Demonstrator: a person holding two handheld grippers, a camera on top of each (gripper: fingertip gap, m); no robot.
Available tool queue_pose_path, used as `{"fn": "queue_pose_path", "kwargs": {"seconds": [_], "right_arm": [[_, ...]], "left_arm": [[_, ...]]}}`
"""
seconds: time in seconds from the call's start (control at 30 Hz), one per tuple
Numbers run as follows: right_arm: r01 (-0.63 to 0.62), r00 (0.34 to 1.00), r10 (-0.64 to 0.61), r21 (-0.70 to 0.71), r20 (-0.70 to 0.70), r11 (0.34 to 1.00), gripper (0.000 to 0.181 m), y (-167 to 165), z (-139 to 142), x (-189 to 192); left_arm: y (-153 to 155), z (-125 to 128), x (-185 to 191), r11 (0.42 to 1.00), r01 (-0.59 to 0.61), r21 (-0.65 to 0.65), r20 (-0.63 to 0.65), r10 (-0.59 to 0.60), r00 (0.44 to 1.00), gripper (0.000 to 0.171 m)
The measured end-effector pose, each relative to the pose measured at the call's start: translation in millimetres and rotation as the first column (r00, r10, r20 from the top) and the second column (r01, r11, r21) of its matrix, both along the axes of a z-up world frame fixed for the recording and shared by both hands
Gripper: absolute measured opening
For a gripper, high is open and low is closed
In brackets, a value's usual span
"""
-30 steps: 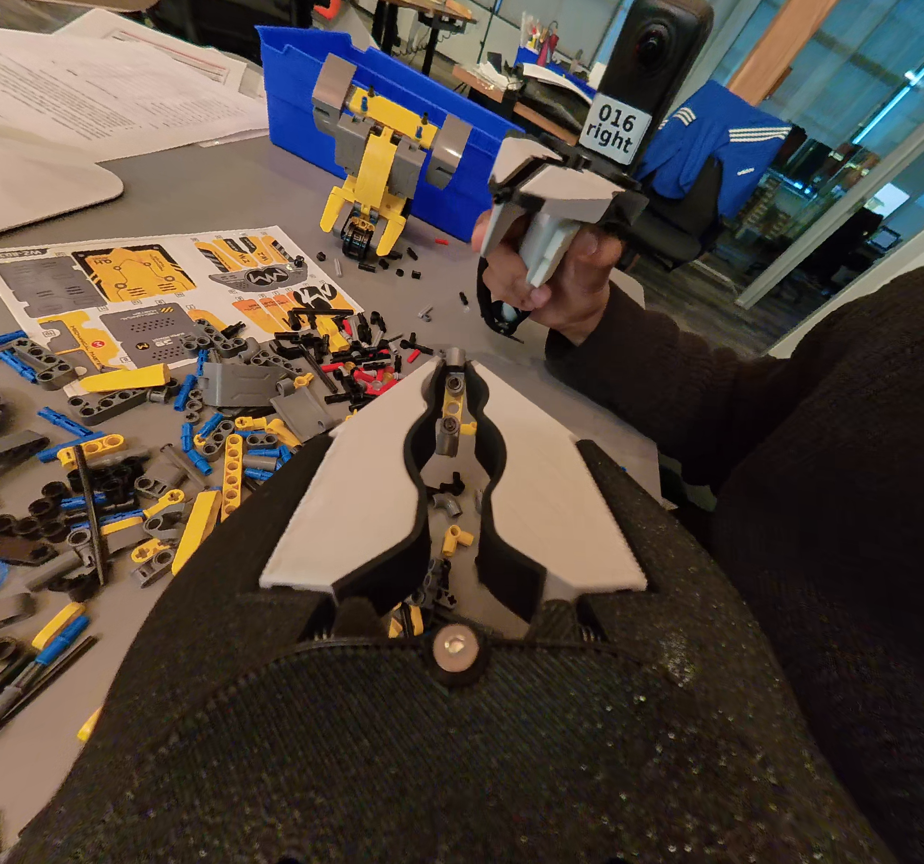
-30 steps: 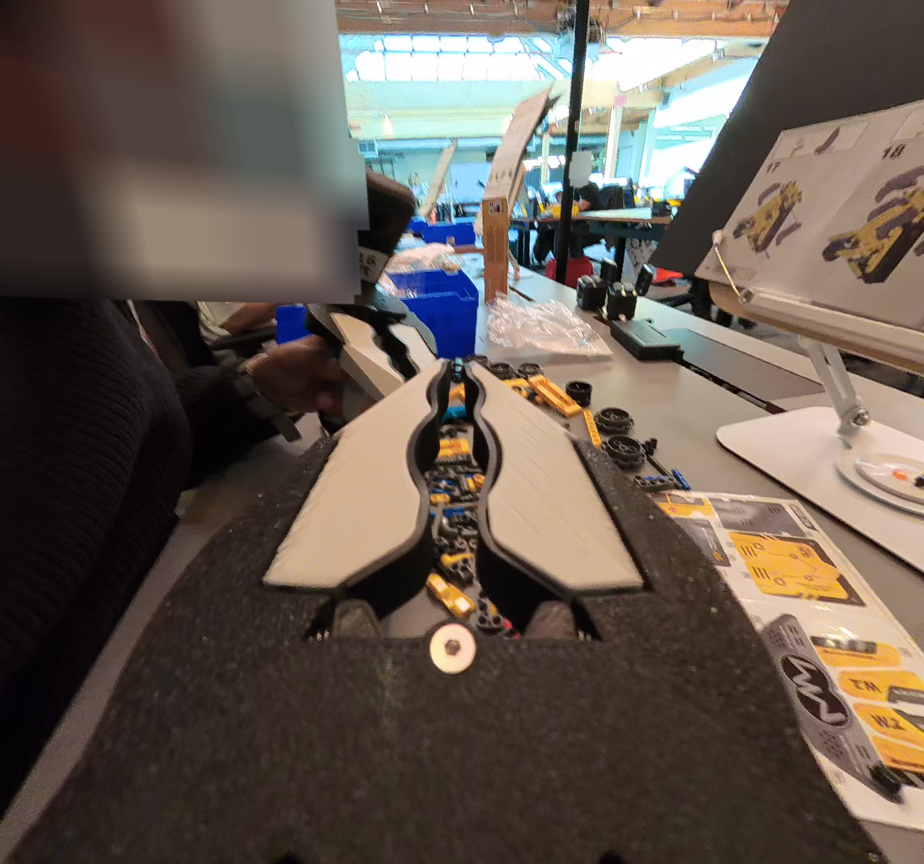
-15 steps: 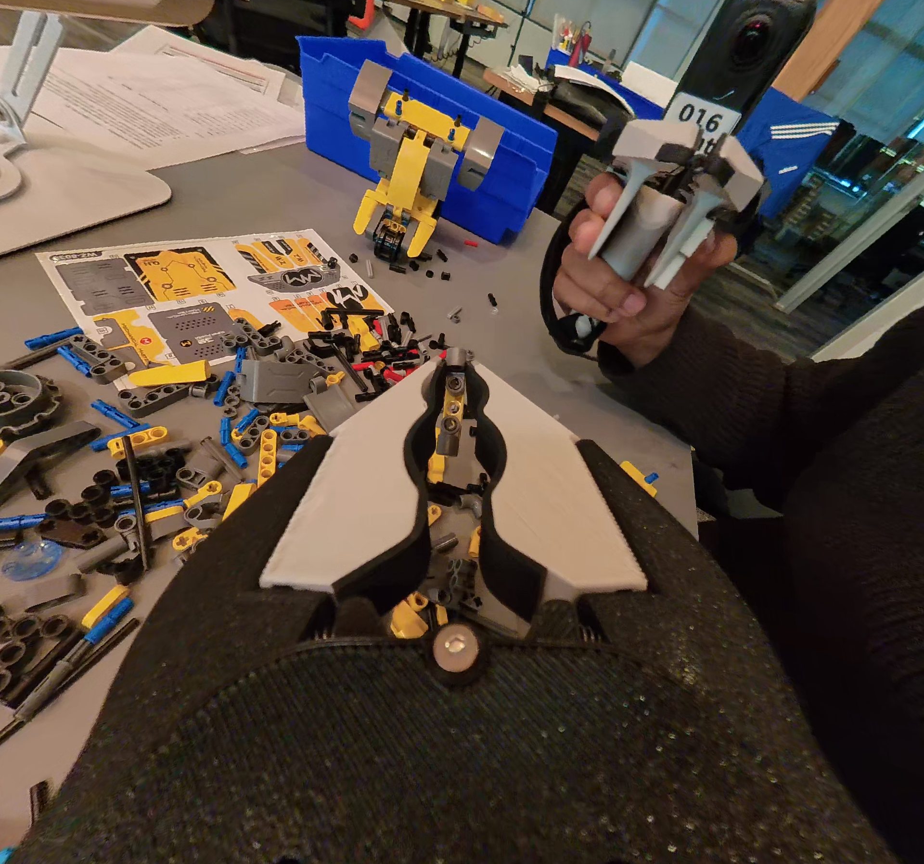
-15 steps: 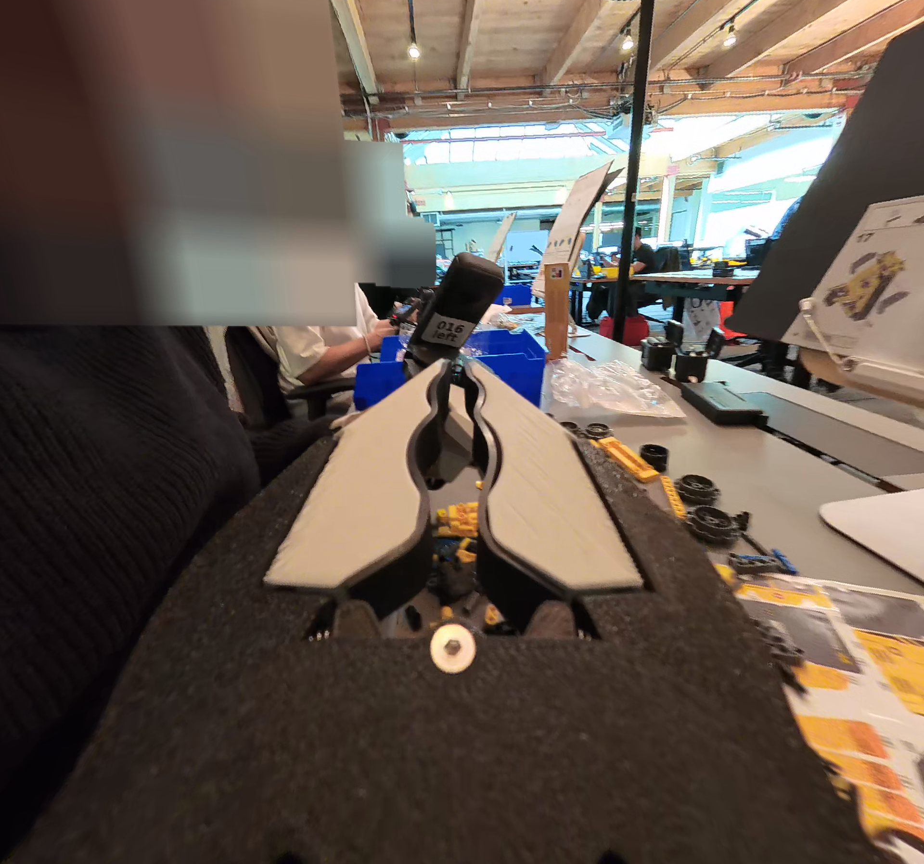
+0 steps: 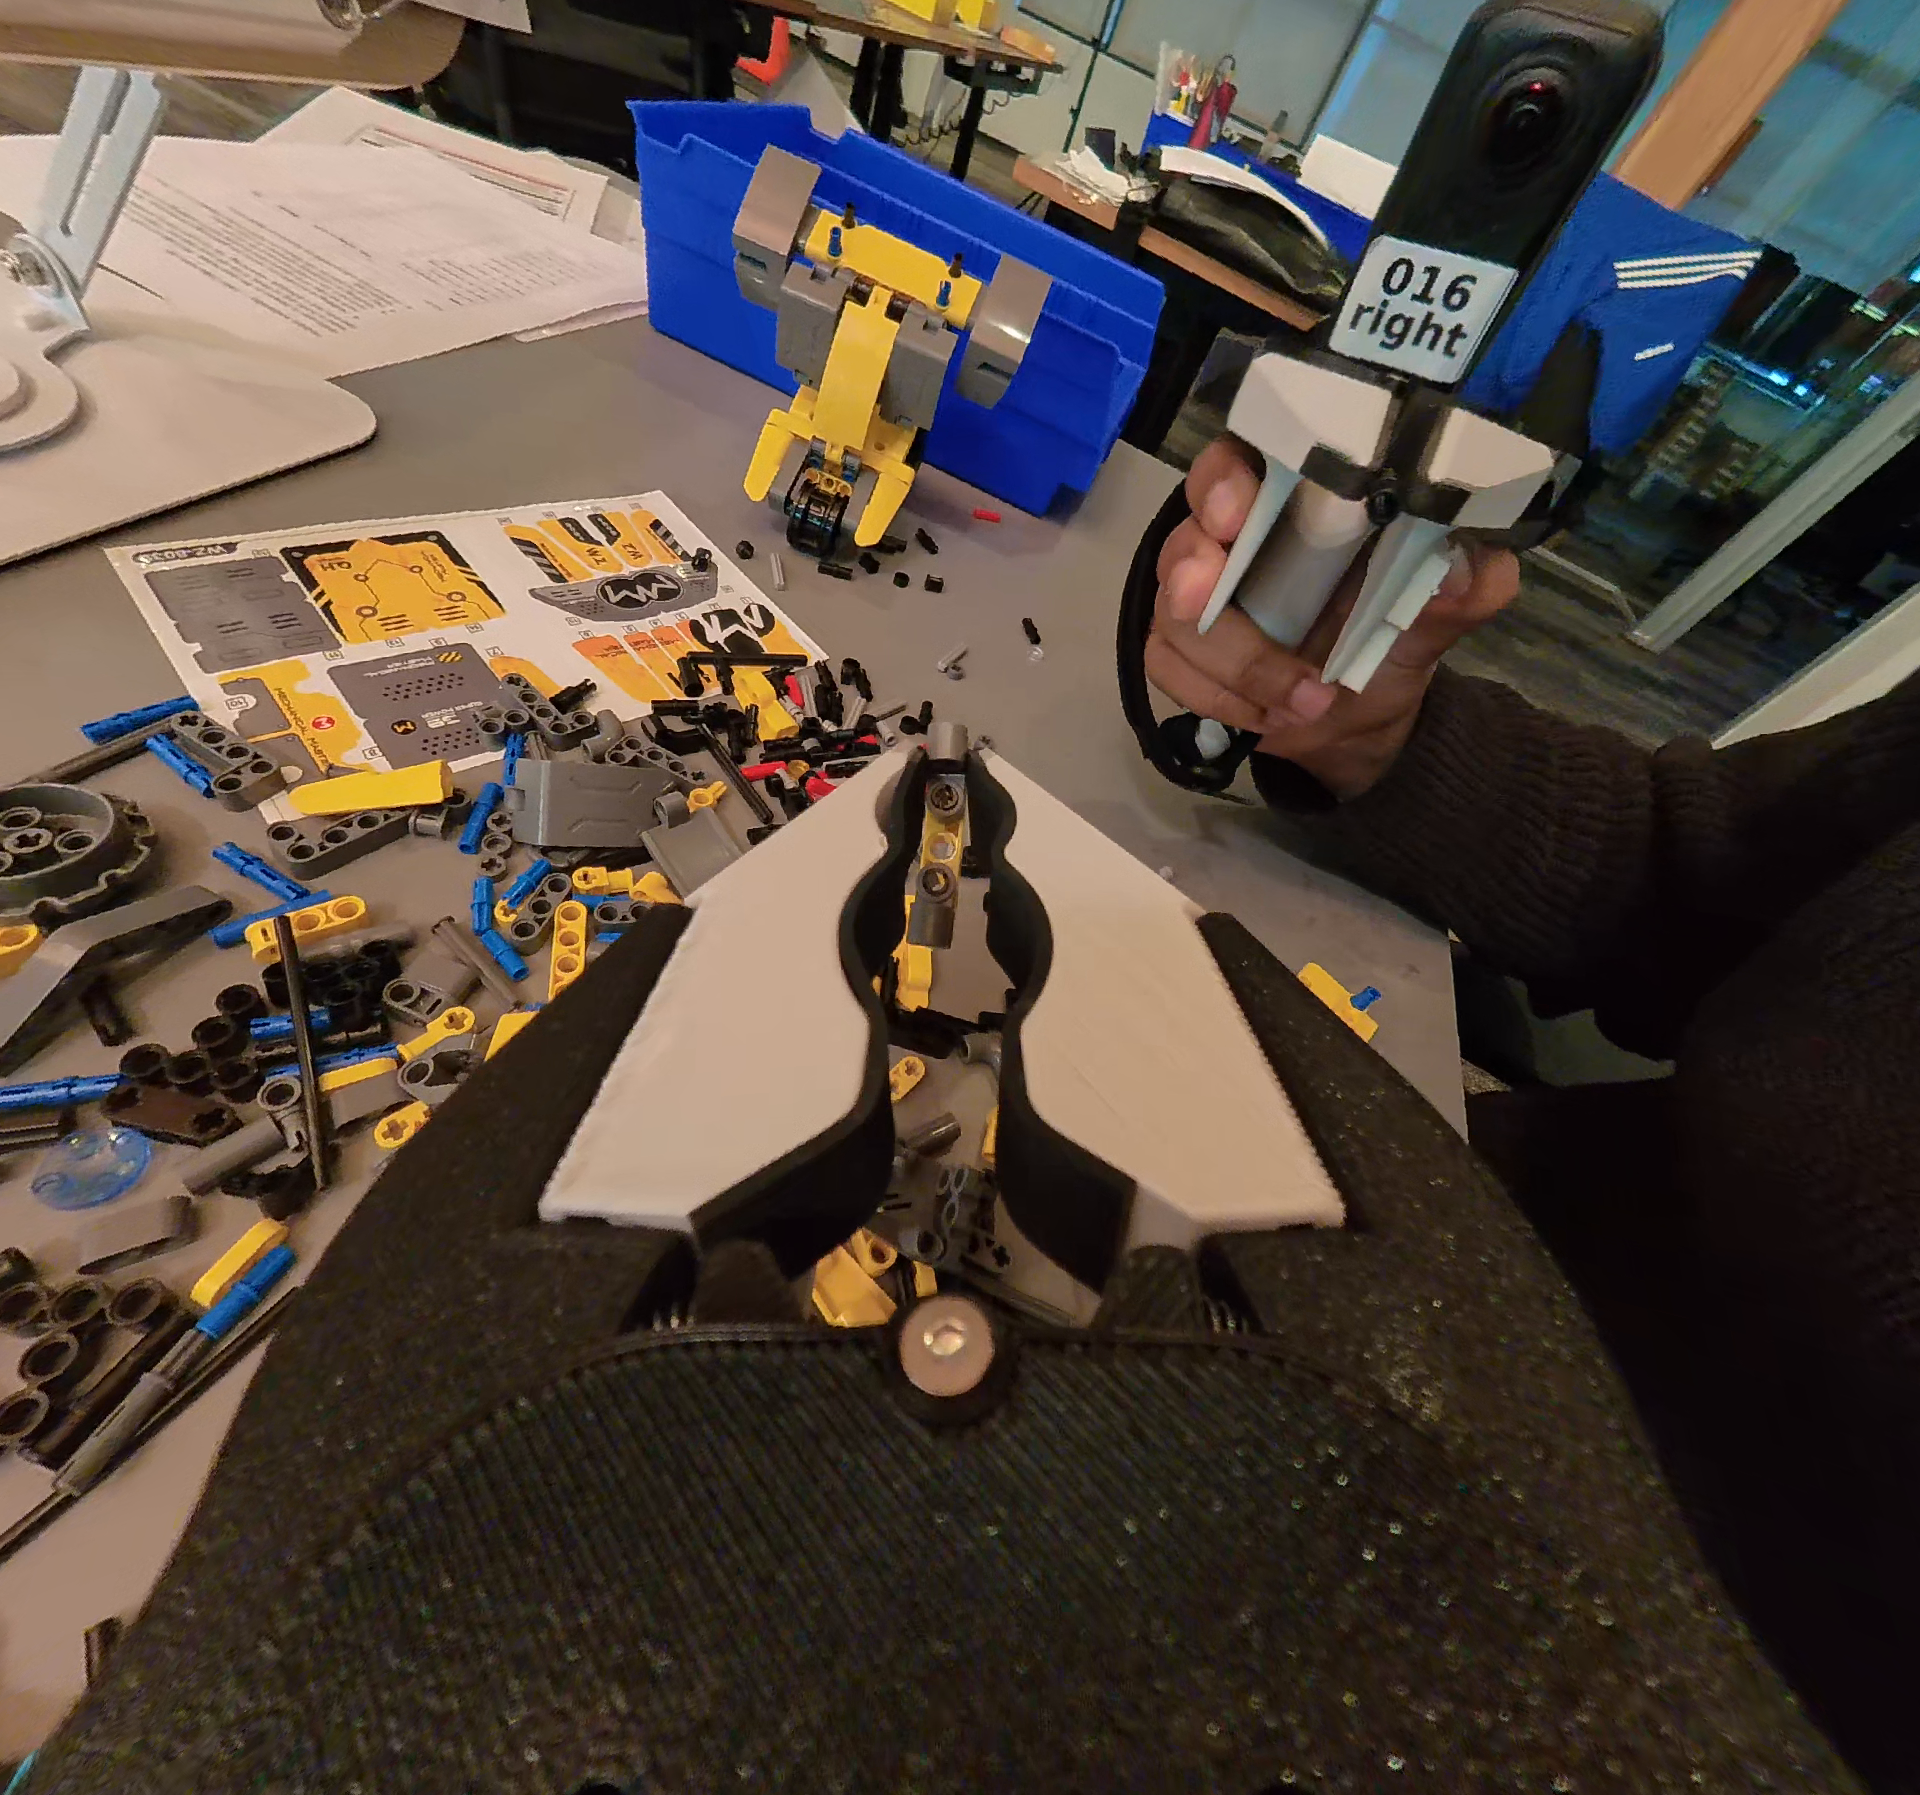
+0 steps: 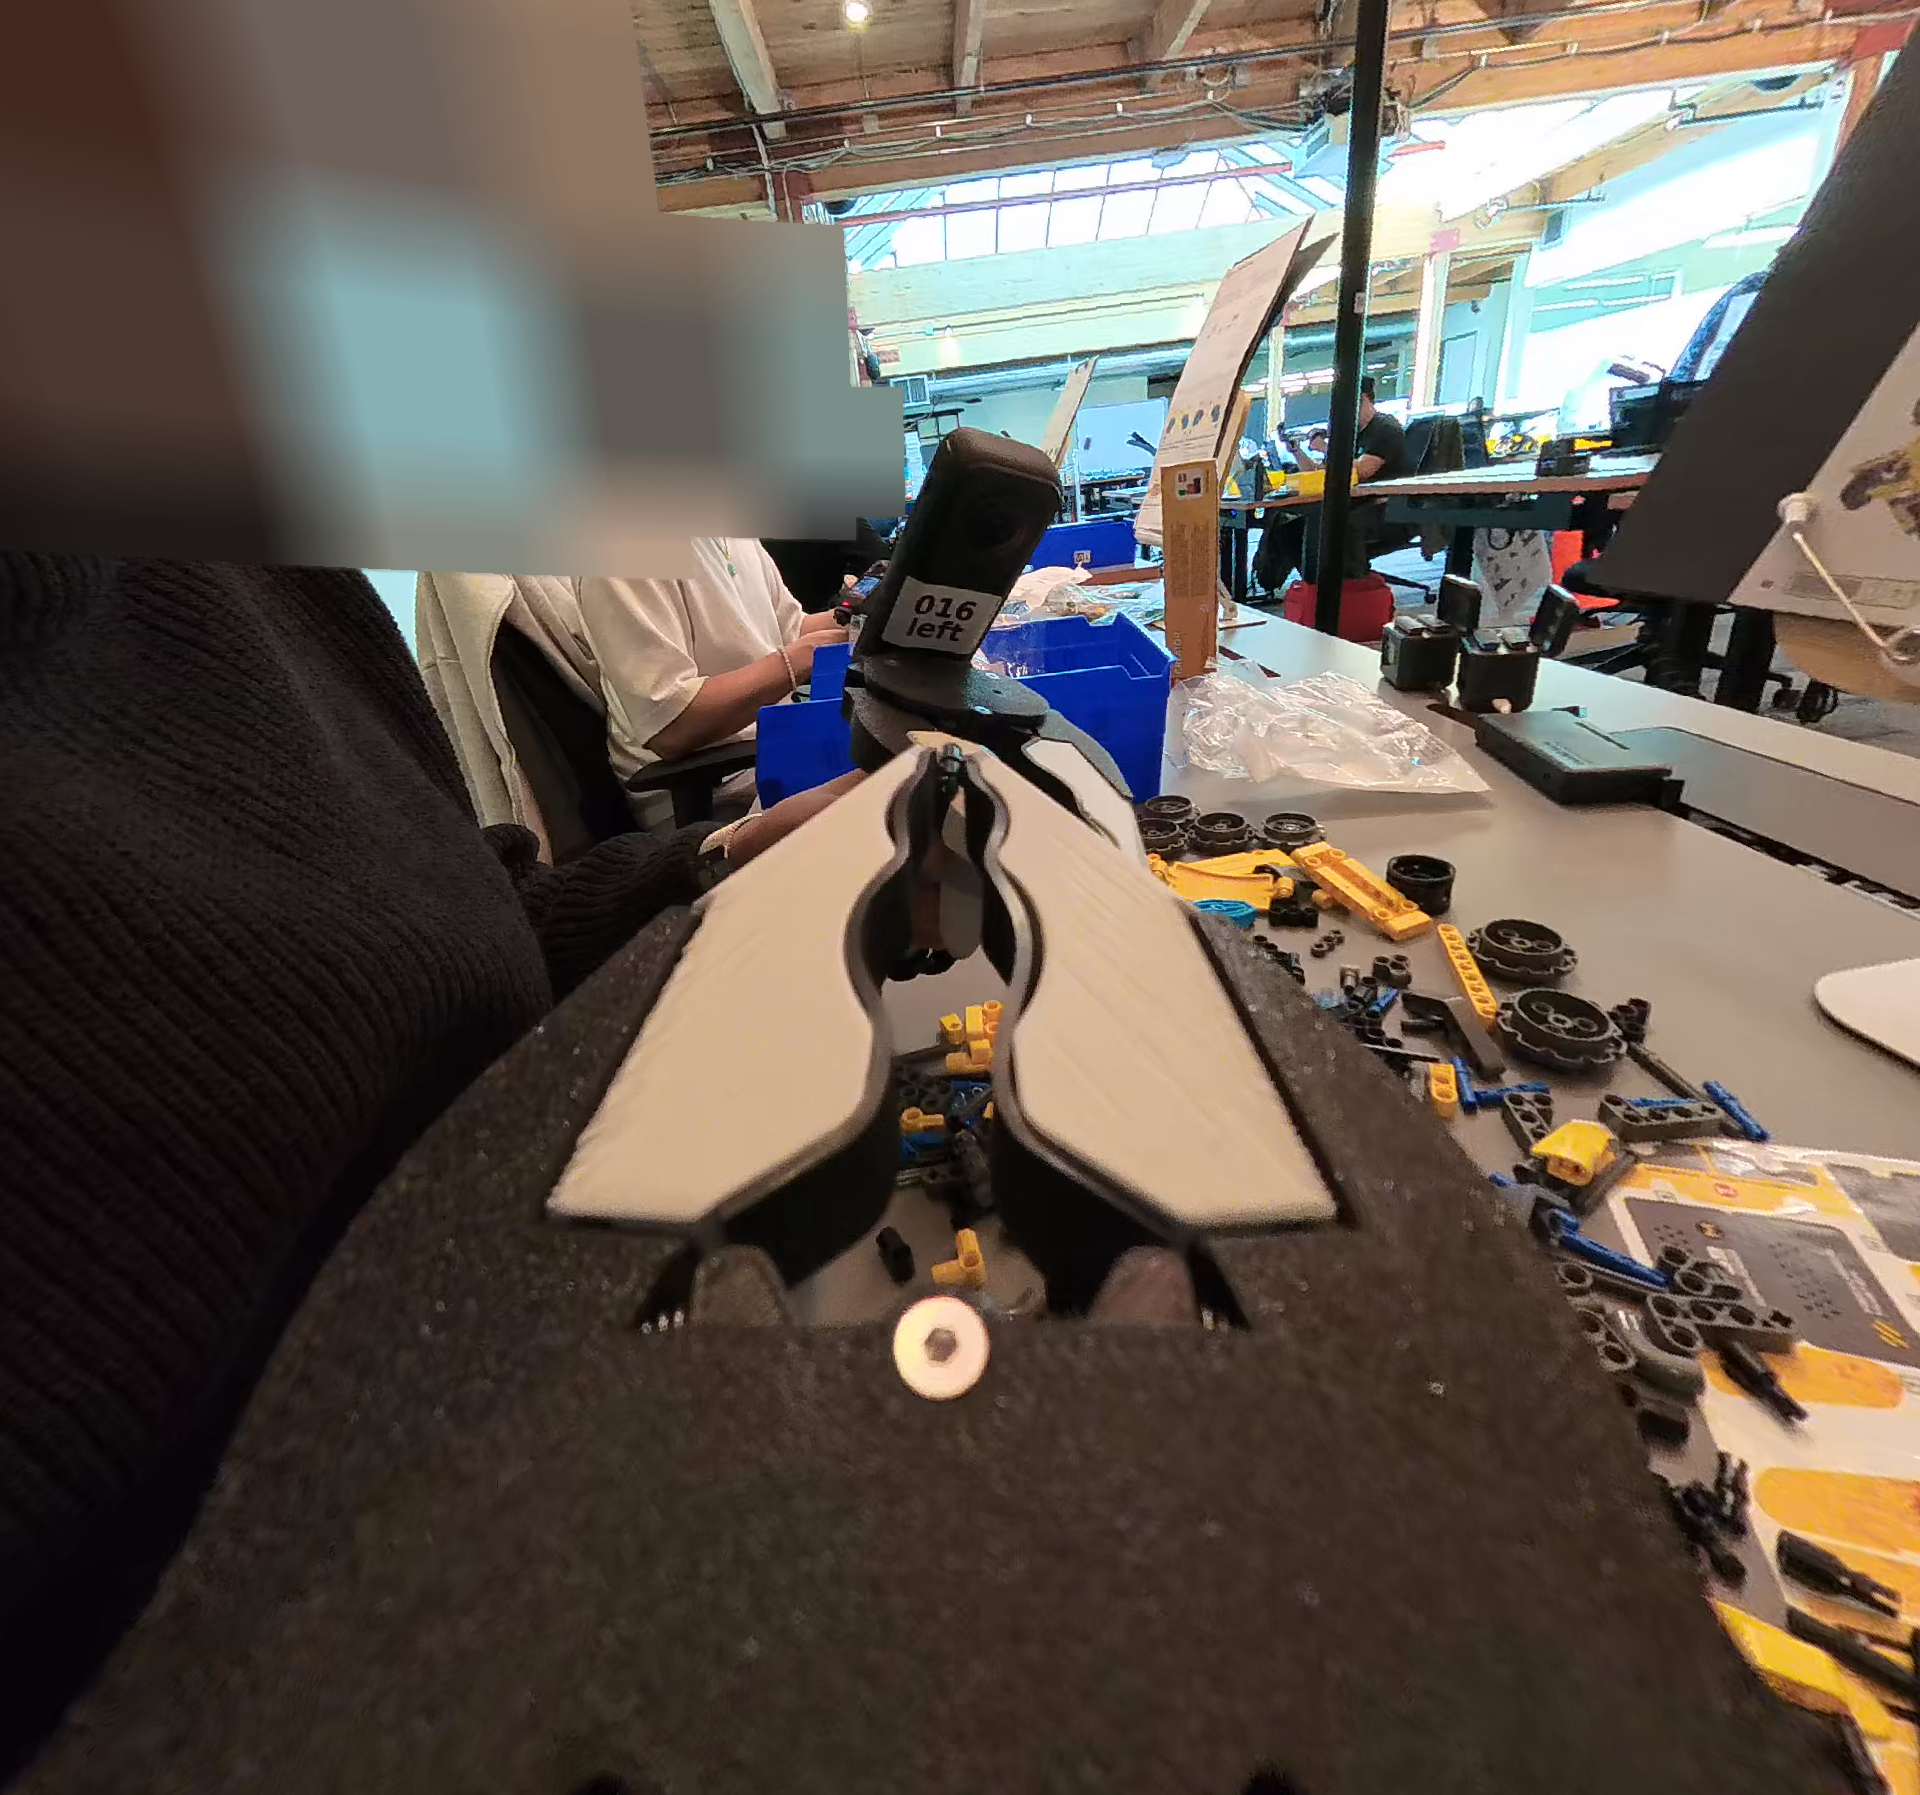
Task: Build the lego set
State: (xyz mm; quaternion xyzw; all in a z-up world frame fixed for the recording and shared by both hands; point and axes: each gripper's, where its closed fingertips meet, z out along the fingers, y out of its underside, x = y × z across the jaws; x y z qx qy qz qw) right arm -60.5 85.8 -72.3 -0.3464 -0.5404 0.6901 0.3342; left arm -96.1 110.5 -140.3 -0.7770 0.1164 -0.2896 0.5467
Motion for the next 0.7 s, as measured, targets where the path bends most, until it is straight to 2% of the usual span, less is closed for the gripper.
{"fn": "queue_pose_path", "kwargs": {"seconds": [0.23, 0.43, 0.7], "right_arm": [[0.017, 1.0, -0.017, 0.008, 0.0, 1.0, 0.004, 4, 3, 4], [-0.062, 0.997, 0.054, -0.15, -0.061, 0.987, 0.003, 5, 24, 15], [-0.012, 1.0, 0.011, -0.077, -0.02, 0.997, 0.003, 3, 16, 9]], "left_arm": [[0, -1, 1, 1.0, 0.003, -0.001, -0.005, -0.003, 1.0, 0.004], [1, -4, 0, 1.0, 0.001, -0.014, -0.015, -0.001, 1.0, 0.004], [1, -4, 1, 1.0, 0.004, -0.013, -0.019, -0.004, 1.0, 0.004]]}}
